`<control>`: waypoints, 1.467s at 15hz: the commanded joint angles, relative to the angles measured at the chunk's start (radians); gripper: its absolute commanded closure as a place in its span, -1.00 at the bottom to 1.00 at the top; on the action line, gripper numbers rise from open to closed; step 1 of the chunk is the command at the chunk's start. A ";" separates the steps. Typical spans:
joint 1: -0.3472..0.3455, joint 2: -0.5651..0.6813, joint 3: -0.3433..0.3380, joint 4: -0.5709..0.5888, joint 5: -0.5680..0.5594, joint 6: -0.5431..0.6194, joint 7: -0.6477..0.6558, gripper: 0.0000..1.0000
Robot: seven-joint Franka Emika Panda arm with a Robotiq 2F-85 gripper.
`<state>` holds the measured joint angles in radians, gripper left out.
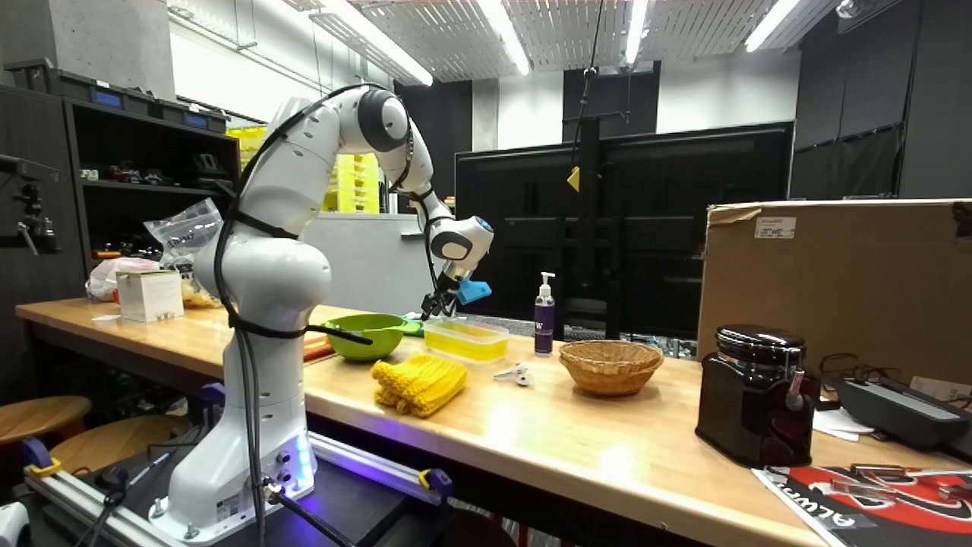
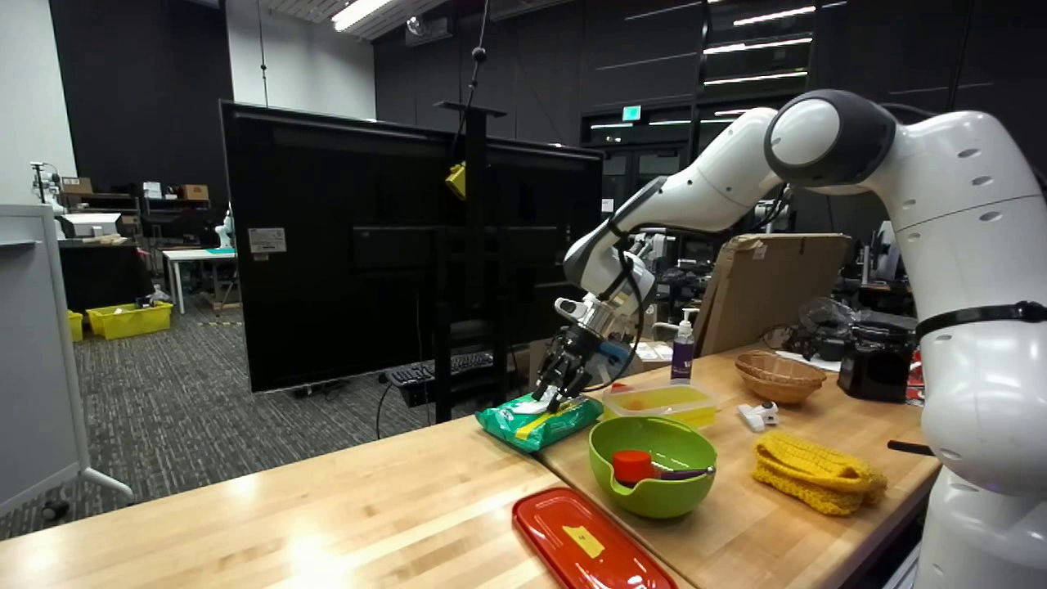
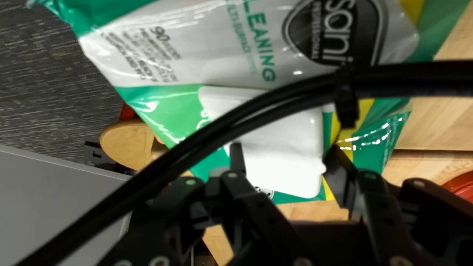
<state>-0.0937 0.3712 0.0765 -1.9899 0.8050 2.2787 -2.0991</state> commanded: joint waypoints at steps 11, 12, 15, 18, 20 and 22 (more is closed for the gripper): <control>-0.004 0.009 0.005 0.028 -0.003 -0.021 -0.037 0.88; -0.004 0.009 0.005 0.029 -0.003 -0.022 -0.039 0.90; -0.004 0.012 0.005 0.038 -0.002 -0.024 -0.048 0.90; -0.004 0.014 0.005 0.043 -0.002 -0.028 -0.054 0.91; -0.004 0.012 0.003 0.044 -0.014 -0.053 -0.046 0.92; -0.006 0.009 -0.005 0.046 -0.037 -0.105 -0.024 0.91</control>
<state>-0.0940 0.3698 0.0781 -1.9478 0.8026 2.2373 -2.1371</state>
